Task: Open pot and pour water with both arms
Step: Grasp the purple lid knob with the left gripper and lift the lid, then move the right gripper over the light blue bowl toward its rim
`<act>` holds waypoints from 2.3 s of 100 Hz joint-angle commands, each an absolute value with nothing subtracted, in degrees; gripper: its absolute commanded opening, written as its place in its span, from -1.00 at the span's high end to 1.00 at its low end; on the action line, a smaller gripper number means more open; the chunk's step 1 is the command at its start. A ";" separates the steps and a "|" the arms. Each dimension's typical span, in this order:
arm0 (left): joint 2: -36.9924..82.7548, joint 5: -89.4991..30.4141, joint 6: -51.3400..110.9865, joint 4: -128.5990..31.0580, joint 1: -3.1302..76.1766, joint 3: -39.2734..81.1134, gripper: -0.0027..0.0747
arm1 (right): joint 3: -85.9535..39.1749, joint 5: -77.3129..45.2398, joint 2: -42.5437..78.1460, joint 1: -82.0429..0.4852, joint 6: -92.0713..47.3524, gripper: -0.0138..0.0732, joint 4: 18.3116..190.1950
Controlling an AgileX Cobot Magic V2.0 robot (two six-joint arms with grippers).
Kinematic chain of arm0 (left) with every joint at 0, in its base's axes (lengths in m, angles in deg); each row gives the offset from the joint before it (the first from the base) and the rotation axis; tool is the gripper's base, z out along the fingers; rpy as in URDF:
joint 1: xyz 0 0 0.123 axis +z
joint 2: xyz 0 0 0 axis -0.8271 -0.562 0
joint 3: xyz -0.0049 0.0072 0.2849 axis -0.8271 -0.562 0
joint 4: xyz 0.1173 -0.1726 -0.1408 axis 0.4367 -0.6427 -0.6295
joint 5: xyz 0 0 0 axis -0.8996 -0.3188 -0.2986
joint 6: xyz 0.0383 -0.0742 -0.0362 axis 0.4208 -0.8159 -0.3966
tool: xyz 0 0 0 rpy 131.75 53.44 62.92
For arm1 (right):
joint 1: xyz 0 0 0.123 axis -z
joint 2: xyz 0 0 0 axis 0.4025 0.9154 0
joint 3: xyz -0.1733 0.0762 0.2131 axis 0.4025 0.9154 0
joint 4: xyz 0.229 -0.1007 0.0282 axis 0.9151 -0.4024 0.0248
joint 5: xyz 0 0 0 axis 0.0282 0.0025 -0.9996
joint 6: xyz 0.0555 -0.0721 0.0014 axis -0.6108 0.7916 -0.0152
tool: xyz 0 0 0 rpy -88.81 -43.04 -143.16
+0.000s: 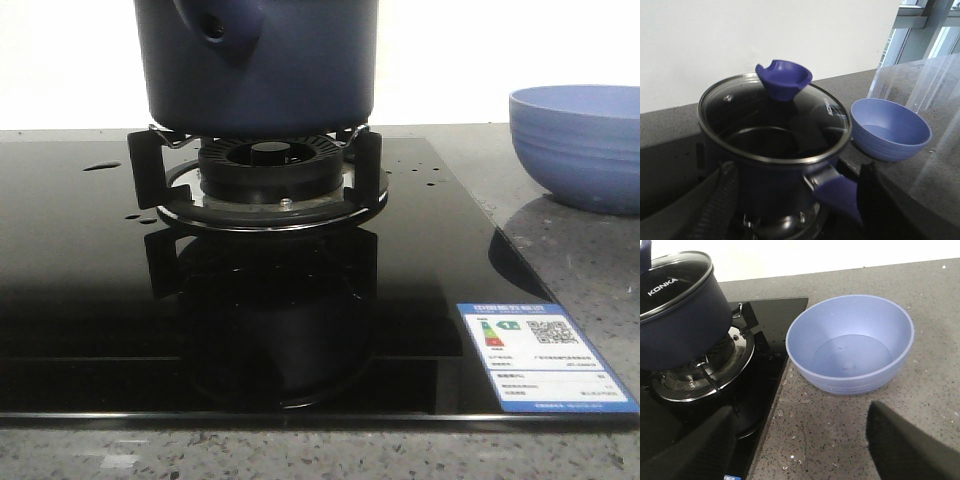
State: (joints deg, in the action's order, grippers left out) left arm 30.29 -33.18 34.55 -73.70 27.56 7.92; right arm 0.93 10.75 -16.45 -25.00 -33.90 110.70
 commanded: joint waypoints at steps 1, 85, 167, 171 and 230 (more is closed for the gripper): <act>26.13 -28.46 36.50 -75.50 25.91 12.63 -0.30 | -1.10 7.38 -15.52 -25.10 -33.25 -0.46 111.88; 1.07 -29.52 37.39 -75.72 24.88 33.16 -0.52 | -1.10 8.40 -15.52 -25.10 -32.31 -0.46 111.88; 0.43 -29.42 37.41 -75.72 24.88 33.16 -0.04 | -1.10 8.40 -15.52 -25.10 -32.27 -0.46 111.88; 0.43 -29.42 37.51 -75.72 24.88 33.16 -0.04 | -1.10 8.40 -15.52 -25.10 -32.27 -0.46 111.88; 1.89 -27.20 37.63 -75.72 24.88 33.19 0.05 | -1.10 8.92 -15.52 -25.10 -32.27 -0.46 111.77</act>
